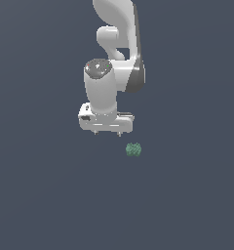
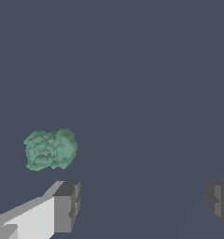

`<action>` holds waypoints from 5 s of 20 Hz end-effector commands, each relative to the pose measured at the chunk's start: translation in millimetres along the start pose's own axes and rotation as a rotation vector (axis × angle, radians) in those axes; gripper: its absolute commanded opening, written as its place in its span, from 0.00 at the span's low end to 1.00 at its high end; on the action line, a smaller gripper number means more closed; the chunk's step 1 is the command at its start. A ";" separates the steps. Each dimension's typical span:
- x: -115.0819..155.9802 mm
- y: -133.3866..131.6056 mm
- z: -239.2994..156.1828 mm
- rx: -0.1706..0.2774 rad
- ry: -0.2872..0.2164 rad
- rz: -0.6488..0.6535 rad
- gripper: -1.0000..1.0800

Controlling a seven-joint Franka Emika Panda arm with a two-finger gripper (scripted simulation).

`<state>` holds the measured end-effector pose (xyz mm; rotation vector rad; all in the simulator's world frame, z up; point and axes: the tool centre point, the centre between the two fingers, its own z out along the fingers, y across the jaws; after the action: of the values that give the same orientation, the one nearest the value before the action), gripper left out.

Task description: Pick up the object and move it to a goal position.

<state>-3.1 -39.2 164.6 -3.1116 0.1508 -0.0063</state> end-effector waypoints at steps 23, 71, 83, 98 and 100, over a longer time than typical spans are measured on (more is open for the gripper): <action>11.2 -12.4 2.1 0.012 0.023 0.034 0.96; 3.6 -93.5 55.4 -0.010 0.004 1.106 0.96; 0.0 -112.5 67.5 -0.020 0.012 1.370 0.96; -1.8 -120.8 72.6 -0.023 0.017 1.483 0.96; -1.8 -120.8 74.1 -0.023 0.017 1.483 0.96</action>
<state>7.3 83.1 94.8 -2.2116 2.2307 0.0001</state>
